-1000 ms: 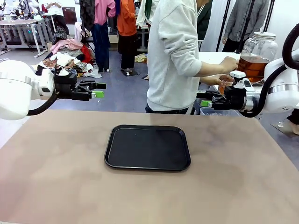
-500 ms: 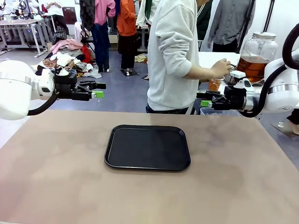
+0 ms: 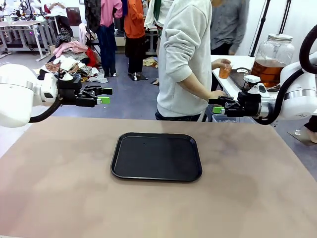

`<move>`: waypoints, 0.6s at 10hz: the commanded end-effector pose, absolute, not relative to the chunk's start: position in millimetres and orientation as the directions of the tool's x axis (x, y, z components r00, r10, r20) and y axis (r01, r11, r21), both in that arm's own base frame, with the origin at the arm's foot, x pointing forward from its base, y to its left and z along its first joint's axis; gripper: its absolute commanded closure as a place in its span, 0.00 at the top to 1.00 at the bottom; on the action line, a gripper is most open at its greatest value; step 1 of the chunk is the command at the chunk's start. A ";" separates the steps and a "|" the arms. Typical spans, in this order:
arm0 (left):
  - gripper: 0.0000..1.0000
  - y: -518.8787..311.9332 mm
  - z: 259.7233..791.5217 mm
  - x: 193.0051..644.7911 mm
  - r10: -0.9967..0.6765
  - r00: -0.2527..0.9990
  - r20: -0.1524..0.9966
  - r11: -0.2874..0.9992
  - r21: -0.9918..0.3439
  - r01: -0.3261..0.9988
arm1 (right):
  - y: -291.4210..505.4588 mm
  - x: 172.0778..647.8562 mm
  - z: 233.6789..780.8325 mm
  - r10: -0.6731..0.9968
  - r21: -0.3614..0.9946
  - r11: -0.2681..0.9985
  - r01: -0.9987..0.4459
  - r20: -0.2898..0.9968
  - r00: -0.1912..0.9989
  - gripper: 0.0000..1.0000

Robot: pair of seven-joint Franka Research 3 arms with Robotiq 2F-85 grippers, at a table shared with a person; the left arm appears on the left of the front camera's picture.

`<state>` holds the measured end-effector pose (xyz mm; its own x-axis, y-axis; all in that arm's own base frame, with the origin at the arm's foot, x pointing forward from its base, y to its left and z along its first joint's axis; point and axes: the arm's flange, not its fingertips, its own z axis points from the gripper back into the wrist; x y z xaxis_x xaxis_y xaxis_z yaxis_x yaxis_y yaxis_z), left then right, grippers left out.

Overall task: Pour the drink into the iced cup.
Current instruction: Open the gripper to release the iced cup you were holding.

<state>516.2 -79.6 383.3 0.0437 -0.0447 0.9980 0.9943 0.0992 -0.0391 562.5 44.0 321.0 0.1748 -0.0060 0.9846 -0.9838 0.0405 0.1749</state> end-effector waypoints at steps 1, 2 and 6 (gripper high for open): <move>1.00 -80.9 385.5 517.2 -0.037 0.041 0.998 0.109 -0.037 0.993 | 45.5 564.3 324.1 -0.005 0.172 0.037 -0.984 0.985 0.172 1.00; 1.00 -80.9 385.5 517.2 -0.037 0.041 0.998 0.109 -0.037 0.993 | 45.5 564.3 324.1 -0.005 0.172 0.037 -0.984 0.985 0.172 1.00; 1.00 -80.9 385.5 517.2 -0.037 0.041 0.998 0.109 -0.037 0.993 | 45.5 564.3 324.1 -0.005 0.172 0.037 -0.984 0.985 0.172 1.00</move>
